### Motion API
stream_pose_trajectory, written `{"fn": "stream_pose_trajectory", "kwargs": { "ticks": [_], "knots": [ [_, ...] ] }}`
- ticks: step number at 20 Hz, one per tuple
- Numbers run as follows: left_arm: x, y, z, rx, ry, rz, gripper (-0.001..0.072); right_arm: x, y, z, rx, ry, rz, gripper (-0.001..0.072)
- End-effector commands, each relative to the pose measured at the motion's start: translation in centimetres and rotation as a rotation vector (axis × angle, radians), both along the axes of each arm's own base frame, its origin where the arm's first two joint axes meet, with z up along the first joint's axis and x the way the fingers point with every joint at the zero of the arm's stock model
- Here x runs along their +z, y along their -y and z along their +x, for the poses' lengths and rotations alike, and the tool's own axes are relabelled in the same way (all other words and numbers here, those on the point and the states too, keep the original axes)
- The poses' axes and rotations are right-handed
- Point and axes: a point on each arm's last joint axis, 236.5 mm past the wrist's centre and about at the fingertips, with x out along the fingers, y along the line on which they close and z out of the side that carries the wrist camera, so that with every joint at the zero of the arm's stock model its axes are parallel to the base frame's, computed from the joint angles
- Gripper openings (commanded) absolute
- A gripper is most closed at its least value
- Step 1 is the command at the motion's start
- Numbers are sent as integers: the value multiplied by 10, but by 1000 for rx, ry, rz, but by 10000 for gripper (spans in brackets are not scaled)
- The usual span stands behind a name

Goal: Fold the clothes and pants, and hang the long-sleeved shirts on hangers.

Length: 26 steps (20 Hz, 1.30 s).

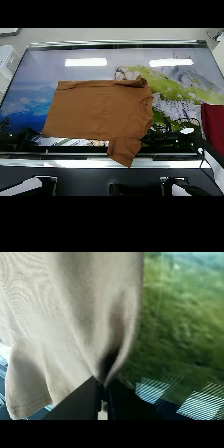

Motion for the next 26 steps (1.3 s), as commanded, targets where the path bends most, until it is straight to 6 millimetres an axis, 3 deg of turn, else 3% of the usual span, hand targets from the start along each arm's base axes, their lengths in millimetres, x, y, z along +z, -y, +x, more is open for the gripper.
{"fn": "stream_pose_trajectory", "kwargs": {
  "ticks": [1, 8, 9, 10, 11, 12, 14, 17, 19, 21, 23, 26],
  "knots": [
    [-3, -2, 18, 47, 65, -19, 641, 2, -1, 0, -1, 1, 8, 35],
    [-21, 23, 40, -16, 69, -9, 598, 2, -1, 0, -1, 1, 8, 35],
    [-24, 27, 42, -29, 69, -2, 457, 2, -1, 1, -1, 1, 8, 35],
    [-25, 30, 43, -41, 68, -1, 205, 2, -1, 0, -1, 1, 8, 35],
    [-25, 33, 44, -53, 68, -1, 51, 2, -1, 1, -1, 4, 8, 34],
    [-25, 36, 44, -60, 69, -3, 16, 4, -1, 2, 5, 19, 6, 34],
    [-20, 42, 51, -52, 87, -22, 15, 16, -1, 11, 15, 77, 1, 33],
    [2, 51, 76, -72, 163, -23, 14, 53, 4, 45, 40, 230, -24, 32],
    [30, 62, 104, -141, 245, 21, 14, 84, 13, 85, 40, 353, -83, 31],
    [71, 75, 142, -193, 342, 66, 13, 120, 18, 131, 49, 502, -221, 31],
    [127, 87, 183, -236, 478, 124, 14, 173, 21, 182, 16, 667, -347, 31],
    [237, 92, 235, -225, 716, 238, 13, 269, 30, 239, -48, 893, -471, 31]
  ]
}}
